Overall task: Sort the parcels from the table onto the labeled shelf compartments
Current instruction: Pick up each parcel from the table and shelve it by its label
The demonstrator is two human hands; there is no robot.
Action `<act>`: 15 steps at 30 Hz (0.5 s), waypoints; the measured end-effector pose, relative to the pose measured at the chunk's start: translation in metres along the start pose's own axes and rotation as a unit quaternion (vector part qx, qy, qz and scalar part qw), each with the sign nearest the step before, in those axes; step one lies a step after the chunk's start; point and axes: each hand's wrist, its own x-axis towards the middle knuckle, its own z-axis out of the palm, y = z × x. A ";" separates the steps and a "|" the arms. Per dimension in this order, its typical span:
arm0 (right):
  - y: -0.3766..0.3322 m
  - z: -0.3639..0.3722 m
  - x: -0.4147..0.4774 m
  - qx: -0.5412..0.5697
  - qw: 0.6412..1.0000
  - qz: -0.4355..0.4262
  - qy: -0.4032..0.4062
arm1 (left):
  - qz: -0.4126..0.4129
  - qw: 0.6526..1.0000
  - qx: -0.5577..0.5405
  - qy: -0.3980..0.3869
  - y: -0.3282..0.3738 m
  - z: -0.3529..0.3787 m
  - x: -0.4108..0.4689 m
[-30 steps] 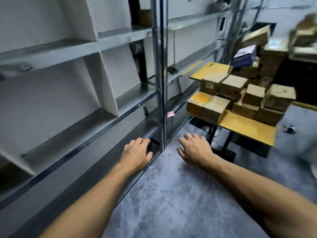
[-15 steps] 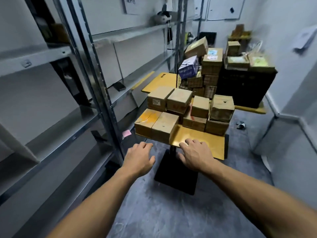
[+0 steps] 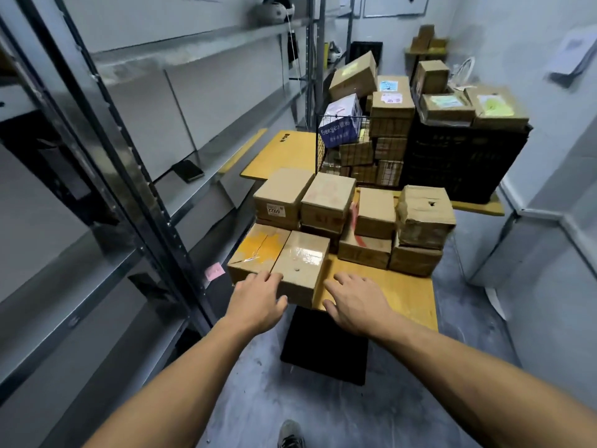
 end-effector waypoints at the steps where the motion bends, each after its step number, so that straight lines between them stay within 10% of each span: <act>1: 0.001 0.000 0.013 0.004 1.000 0.007 -0.010 | 0.000 1.000 -0.007 -0.006 -0.005 0.003 0.014; 15: 0.008 0.058 0.117 0.219 0.957 0.172 -0.084 | 0.005 0.997 -0.013 -0.070 -0.036 0.046 0.121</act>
